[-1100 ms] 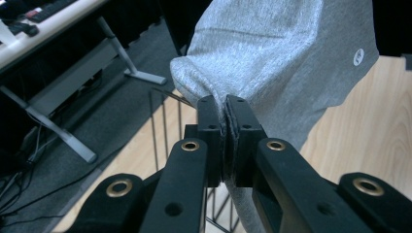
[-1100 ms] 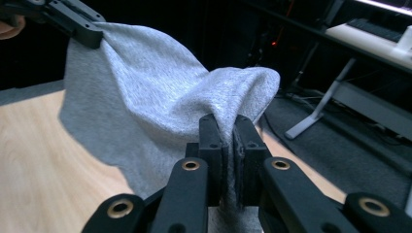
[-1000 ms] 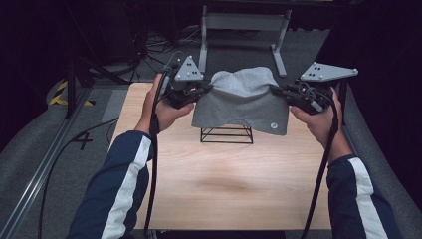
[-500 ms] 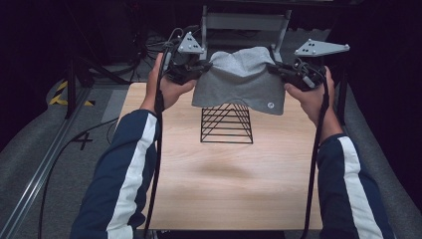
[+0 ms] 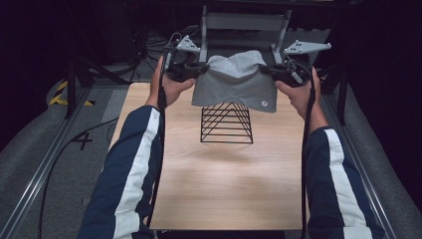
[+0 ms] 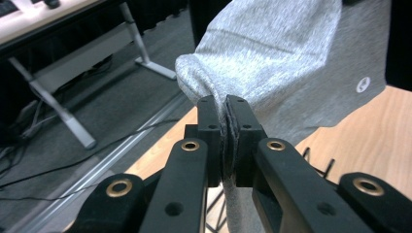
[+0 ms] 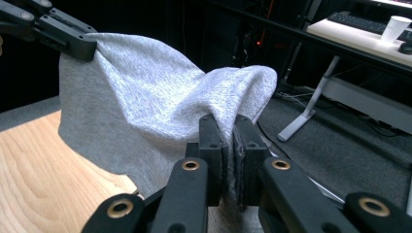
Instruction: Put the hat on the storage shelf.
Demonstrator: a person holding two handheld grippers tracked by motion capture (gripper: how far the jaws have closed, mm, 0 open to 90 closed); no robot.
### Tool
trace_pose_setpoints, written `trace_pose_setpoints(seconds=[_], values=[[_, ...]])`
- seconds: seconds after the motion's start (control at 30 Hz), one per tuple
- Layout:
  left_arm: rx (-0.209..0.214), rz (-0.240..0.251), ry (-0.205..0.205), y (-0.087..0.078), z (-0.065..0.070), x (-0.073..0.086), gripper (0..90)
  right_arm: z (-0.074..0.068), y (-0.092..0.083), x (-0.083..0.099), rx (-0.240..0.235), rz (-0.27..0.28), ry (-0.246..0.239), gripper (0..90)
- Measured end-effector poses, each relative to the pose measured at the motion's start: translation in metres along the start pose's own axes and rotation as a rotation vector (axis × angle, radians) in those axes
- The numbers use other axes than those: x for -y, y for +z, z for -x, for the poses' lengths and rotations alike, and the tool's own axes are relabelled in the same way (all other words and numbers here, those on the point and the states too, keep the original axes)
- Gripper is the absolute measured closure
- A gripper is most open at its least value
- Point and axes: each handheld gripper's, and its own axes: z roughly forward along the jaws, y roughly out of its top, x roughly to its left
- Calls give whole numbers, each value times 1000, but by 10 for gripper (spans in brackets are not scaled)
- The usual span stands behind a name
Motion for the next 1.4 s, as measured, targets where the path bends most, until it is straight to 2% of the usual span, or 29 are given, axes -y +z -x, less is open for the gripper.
trace_pose_setpoints(seconds=[0.07,0.13,0.17,0.23,0.27,0.43,0.47,0.73,0.8,0.87,1.07,1.1,1.13,1.23,1.33,1.4], values=[[6,25,-12,-8,2,6,860,-3,-3,1,-11,-16,-16,847],[9,30,-12,-11,3,7,860,-4,-5,2,-20,-7,-17,846],[9,30,-1,-15,4,9,860,-8,-9,1,-42,-15,-21,846],[10,31,10,-20,7,10,860,-11,-12,1,-40,-21,-40,846],[9,39,19,-27,11,12,860,-17,-17,0,-47,-15,-55,846],[13,34,35,-30,18,18,859,-28,-19,2,-49,-21,-79,846],[8,24,49,-30,19,19,858,-29,-19,3,-48,-24,-79,846],[25,14,39,-17,27,35,857,-31,-17,23,-57,-35,-69,845],[24,-18,53,-10,29,42,857,-31,-14,28,-58,-41,-67,845],[23,-22,47,-5,29,45,856,-31,-13,30,-57,-43,-65,845],[40,-59,41,12,34,64,855,-32,1,57,-76,-76,-43,844],[51,-69,27,17,35,73,855,-33,3,63,-81,-81,-38,844],[51,-69,27,17,35,73,855,-33,3,63,-81,-81,-38,844],[63,-77,3,24,36,87,855,-36,10,80,-95,-98,-26,844],[59,-88,3,27,37,93,855,-38,14,91,-101,-113,-18,844],[72,-84,-19,32,39,101,855,-39,17,98,-102,-124,-18,845]])
